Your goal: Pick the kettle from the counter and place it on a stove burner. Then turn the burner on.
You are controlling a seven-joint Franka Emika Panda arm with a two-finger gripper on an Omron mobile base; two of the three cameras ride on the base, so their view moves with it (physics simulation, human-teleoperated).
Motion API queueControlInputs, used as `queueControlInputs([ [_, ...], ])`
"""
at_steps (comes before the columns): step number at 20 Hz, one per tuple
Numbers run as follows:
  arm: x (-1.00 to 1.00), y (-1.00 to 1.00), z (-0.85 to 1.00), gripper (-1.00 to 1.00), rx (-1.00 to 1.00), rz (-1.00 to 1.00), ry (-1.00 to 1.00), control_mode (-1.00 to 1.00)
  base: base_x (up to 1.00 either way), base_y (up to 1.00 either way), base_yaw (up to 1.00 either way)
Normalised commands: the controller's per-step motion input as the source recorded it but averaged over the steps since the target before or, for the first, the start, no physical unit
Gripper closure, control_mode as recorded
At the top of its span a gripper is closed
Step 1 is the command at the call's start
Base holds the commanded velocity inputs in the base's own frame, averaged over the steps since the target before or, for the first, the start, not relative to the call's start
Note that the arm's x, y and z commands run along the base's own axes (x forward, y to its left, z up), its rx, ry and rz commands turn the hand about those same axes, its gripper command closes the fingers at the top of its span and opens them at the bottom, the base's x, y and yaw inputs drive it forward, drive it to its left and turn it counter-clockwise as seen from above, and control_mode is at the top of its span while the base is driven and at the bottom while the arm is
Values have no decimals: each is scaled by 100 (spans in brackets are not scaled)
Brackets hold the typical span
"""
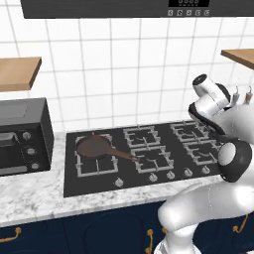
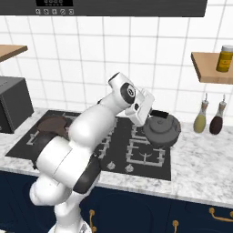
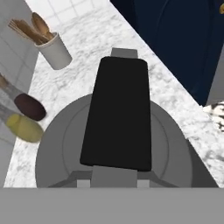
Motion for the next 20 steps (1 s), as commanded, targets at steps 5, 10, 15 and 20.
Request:
queueControlInputs([
  [5, 46, 69, 4, 100, 0, 0, 11, -100, 0, 0, 0],
  [10, 6, 5, -21, 100, 0, 0, 7, -100, 0, 0, 0],
  [15, 9, 1, -44, 100, 3, 0, 7, -100, 0, 0, 0],
  [20, 11, 14, -35, 100, 9, 0, 3, -100, 0, 0, 0],
])
